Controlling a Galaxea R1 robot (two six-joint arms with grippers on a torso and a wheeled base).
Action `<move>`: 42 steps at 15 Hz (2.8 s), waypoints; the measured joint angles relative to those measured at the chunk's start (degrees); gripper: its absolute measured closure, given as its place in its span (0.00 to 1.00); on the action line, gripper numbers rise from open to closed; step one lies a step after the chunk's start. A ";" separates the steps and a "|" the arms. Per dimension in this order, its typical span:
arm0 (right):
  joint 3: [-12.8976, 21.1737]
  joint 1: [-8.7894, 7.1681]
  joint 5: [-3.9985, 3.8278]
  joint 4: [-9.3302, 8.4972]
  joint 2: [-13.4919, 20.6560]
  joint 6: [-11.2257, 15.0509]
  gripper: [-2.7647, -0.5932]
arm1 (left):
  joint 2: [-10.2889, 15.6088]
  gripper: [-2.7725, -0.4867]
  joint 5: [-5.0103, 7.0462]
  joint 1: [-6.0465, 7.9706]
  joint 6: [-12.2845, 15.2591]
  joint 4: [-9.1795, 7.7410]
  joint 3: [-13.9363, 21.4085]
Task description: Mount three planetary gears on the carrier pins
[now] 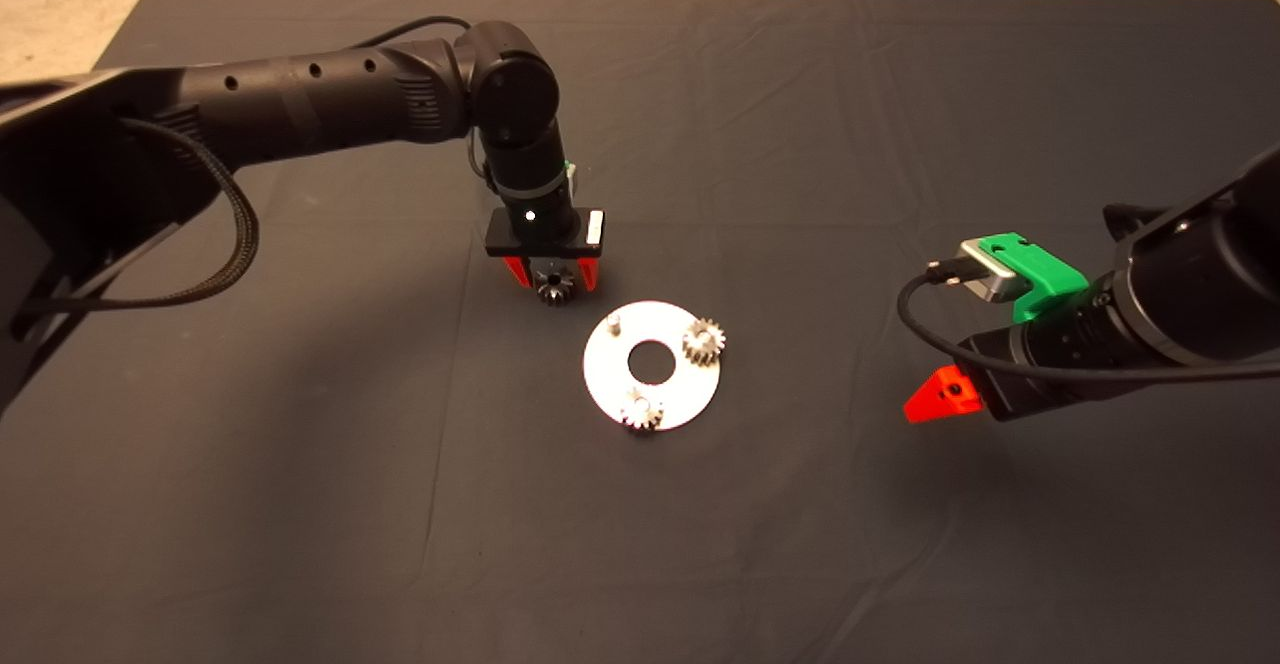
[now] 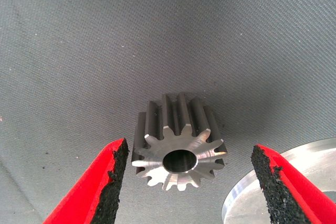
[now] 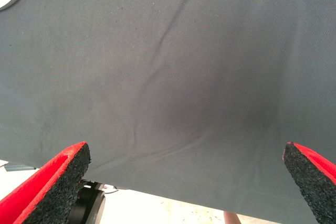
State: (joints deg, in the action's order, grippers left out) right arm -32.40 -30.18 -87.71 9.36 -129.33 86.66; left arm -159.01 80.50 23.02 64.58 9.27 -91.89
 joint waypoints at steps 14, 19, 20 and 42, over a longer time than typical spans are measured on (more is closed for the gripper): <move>0.00 0.00 0.00 0.00 0.00 0.00 0.01 | 0.00 0.55 0.00 -1.39 -1.10 -0.02 -0.02; 0.00 0.00 0.00 0.00 0.00 0.00 0.01 | 0.02 0.55 0.00 -1.39 -1.27 0.02 -0.80; 0.00 0.00 0.01 0.00 0.00 0.00 0.01 | 0.17 0.55 0.01 -1.39 -2.07 0.09 -0.85; 0.38 0.00 0.00 -0.02 0.13 0.11 0.01 | -0.68 0.75 -0.19 -1.11 -6.64 0.35 -1.00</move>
State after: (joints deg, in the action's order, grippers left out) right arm -32.02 -30.18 -87.71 9.34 -129.20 86.77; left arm -159.70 80.31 21.91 57.94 9.62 -92.89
